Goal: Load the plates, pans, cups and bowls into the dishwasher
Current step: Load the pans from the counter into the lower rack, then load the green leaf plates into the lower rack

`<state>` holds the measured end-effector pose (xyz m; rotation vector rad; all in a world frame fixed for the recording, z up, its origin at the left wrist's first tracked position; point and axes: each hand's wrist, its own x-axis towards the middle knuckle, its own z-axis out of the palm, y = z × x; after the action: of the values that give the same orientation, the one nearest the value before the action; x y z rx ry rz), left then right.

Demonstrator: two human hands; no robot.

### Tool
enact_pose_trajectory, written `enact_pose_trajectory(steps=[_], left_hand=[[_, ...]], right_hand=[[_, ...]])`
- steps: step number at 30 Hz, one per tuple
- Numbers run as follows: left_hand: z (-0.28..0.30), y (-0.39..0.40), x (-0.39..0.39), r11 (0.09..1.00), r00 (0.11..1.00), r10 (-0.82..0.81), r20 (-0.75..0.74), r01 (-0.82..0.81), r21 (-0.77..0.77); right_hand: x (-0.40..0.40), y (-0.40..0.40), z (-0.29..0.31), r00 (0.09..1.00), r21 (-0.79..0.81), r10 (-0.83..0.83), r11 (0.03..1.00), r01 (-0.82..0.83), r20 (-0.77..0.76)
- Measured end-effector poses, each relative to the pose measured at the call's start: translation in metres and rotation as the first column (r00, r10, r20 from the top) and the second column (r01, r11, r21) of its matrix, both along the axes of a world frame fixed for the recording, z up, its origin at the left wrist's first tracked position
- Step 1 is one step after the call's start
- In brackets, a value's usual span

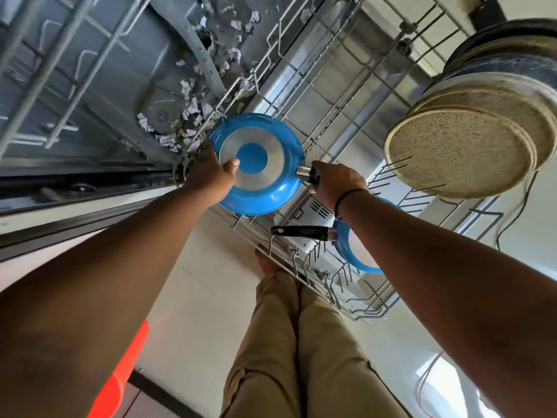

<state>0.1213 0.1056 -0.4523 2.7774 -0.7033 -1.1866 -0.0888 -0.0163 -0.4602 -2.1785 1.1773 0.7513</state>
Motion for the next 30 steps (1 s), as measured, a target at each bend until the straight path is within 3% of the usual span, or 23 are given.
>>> enact_pose_trajectory(steps=[6,9,16,24,30], left_hand=[[0.007,0.014,-0.013,0.989,0.995,0.026,0.091,-0.012,-0.147],[0.017,0.024,-0.023,0.983,0.979,-0.104,0.177,0.129,-0.135],[0.057,0.052,-0.048,0.927,0.915,-0.366,0.17,0.375,-0.028],[0.178,0.074,-0.097,0.883,0.876,-0.464,0.133,0.469,-0.002],[0.304,0.075,-0.117,0.79,0.767,-0.569,0.298,0.61,-0.062]], right_hand=[[-0.008,0.002,0.006,1.0,0.044,-0.013,0.999,0.014,-0.016],[-0.016,0.005,0.015,1.0,0.02,-0.006,1.0,0.007,-0.025],[-0.026,0.019,0.059,0.995,-0.062,0.1,0.993,-0.1,0.005],[-0.045,0.047,0.182,0.952,-0.126,0.306,0.945,-0.303,0.011],[-0.047,0.052,0.293,0.881,-0.245,0.474,0.853,-0.46,-0.006]])
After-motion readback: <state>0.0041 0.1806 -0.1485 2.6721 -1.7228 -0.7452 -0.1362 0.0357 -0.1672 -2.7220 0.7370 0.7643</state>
